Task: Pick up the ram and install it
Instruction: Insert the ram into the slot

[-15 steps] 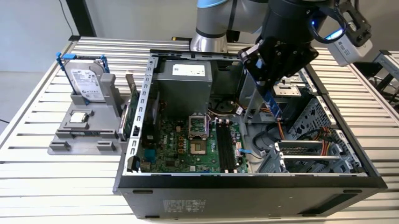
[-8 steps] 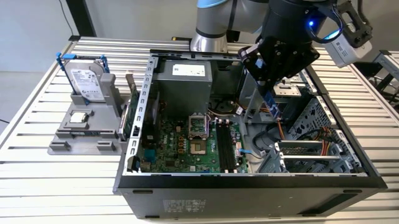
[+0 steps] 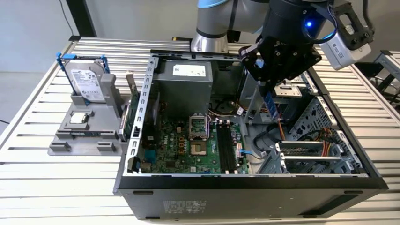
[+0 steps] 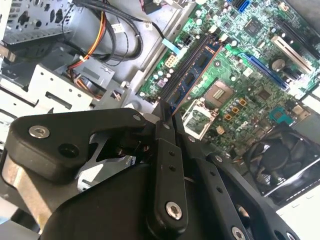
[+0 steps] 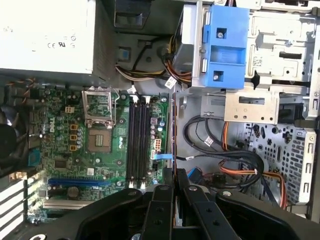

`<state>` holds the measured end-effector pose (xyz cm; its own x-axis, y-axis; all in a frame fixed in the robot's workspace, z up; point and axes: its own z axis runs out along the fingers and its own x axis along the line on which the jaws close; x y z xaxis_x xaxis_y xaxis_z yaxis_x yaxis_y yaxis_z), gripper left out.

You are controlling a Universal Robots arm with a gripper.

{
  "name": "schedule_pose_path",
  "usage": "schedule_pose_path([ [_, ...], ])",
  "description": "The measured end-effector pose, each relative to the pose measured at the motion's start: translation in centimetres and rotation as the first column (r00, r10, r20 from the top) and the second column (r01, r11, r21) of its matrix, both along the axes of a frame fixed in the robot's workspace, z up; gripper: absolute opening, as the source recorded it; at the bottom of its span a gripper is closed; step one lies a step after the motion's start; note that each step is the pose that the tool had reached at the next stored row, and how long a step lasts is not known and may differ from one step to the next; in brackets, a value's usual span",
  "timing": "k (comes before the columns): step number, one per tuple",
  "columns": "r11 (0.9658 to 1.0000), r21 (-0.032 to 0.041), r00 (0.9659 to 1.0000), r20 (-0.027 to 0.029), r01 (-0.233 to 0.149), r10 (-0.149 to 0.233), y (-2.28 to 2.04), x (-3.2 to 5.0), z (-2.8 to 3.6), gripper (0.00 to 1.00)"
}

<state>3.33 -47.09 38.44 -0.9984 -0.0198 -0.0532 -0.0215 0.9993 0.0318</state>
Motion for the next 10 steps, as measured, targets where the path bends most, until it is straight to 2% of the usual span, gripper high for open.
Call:
schedule_pose_path([
  [10, 1.0, -0.0001, 1.0, 0.0001, 0.006, -0.006, 0.0, -0.07, -0.03, 0.0],
])
